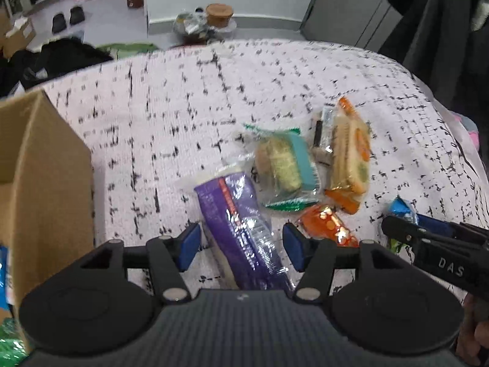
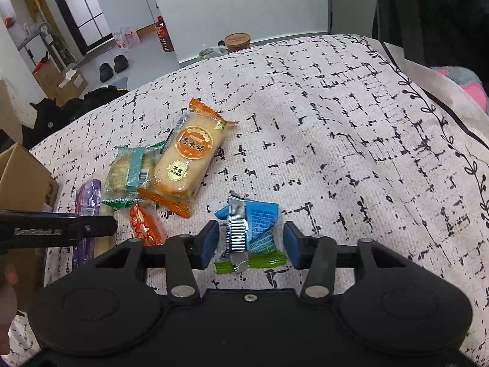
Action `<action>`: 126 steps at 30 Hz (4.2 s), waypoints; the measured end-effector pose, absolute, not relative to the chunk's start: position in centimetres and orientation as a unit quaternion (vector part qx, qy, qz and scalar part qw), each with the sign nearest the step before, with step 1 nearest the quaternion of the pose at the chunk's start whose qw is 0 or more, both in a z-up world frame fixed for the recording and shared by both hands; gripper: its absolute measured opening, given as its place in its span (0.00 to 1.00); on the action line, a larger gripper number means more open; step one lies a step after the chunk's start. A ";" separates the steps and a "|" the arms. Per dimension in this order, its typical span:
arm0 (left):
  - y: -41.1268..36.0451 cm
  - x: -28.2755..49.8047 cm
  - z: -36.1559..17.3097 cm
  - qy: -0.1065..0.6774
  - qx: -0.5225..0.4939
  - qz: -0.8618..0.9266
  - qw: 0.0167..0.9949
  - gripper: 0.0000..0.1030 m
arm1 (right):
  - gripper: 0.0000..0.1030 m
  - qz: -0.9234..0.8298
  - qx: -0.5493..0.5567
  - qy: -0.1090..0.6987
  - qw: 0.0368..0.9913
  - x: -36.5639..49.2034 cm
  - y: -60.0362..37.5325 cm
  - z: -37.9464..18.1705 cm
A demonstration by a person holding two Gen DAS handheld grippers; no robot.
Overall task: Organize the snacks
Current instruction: 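Grasp the purple bar with the left tool while the right tool grasps the blue-green candy, then carry both snacks into the cardboard box and open both tools, then withdraw both tools from the box toward the remaining snacks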
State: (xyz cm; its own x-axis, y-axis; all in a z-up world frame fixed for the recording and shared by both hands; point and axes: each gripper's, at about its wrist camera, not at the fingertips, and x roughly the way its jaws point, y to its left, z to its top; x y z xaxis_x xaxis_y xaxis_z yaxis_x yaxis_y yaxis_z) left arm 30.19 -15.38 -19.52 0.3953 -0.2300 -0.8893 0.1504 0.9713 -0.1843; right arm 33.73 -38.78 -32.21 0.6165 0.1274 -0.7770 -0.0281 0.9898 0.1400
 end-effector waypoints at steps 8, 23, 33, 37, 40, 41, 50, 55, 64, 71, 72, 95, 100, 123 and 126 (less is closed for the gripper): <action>-15.1 29.8 -20.0 0.516 -0.033 -0.104 0.850 0.38 | 0.31 0.032 0.033 0.437 0.898 34.0 -38.3 -32.3; -14.0 27.4 -16.7 0.483 -0.028 -0.142 0.863 0.31 | 0.28 0.060 0.049 0.406 0.911 32.0 -36.2 -29.0; -12.6 25.5 -12.8 0.435 -0.021 -0.161 0.886 0.31 | 0.28 0.071 0.049 0.375 0.923 30.5 -33.9 -26.2; -11.8 24.9 -11.5 0.416 -0.023 -0.164 0.894 0.31 | 0.28 0.079 0.052 0.363 0.927 30.1 -32.8 -25.2; -11.0 24.4 -11.0 0.411 -0.032 -0.164 0.896 0.31 | 0.28 0.082 0.052 0.356 0.930 29.8 -32.1 -24.6; -10.8 24.3 -10.9 0.410 -0.034 -0.164 0.897 0.31 | 0.28 0.083 0.052 0.353 0.930 29.7 -31.8 -24.5; -8.1 23.0 -8.9 0.382 -0.057 -0.162 0.908 0.31 | 0.28 0.097 0.047 0.338 0.935 28.8 -29.4 -23.6; -6.7 22.3 -7.9 0.366 -0.068 -0.158 0.915 0.31 | 0.28 0.106 0.045 0.331 0.937 28.4 -28.3 -23.1; -3.5 21.4 -6.3 0.341 -0.096 -0.130 0.926 0.31 | 0.28 0.132 0.046 0.325 0.935 28.3 -25.5 -22.6; -0.2 20.6 -5.6 0.330 -0.109 -0.094 0.933 0.31 | 0.28 0.162 0.052 0.325 0.930 28.2 -22.7 -22.6; 0.3 20.6 -5.7 0.332 -0.113 -0.090 0.932 0.31 | 0.28 0.166 0.057 0.328 0.928 28.4 -22.3 -22.6; 6.2 22.7 -11.3 0.406 -0.075 -0.003 0.911 0.35 | 0.28 0.206 0.060 0.349 0.912 29.7 -16.7 -24.1; 6.6 22.0 -10.4 0.384 -0.087 0.004 0.919 0.49 | 0.28 0.208 0.059 0.351 0.911 29.9 -16.4 -24.3; 6.1 21.5 -9.1 0.375 -0.127 0.018 0.918 0.85 | 0.74 0.186 0.063 0.346 0.917 29.7 -18.7 -24.2; 5.5 21.4 -9.1 0.372 -0.126 0.008 0.919 0.94 | 0.79 0.171 0.065 0.348 0.919 29.5 -19.9 -24.4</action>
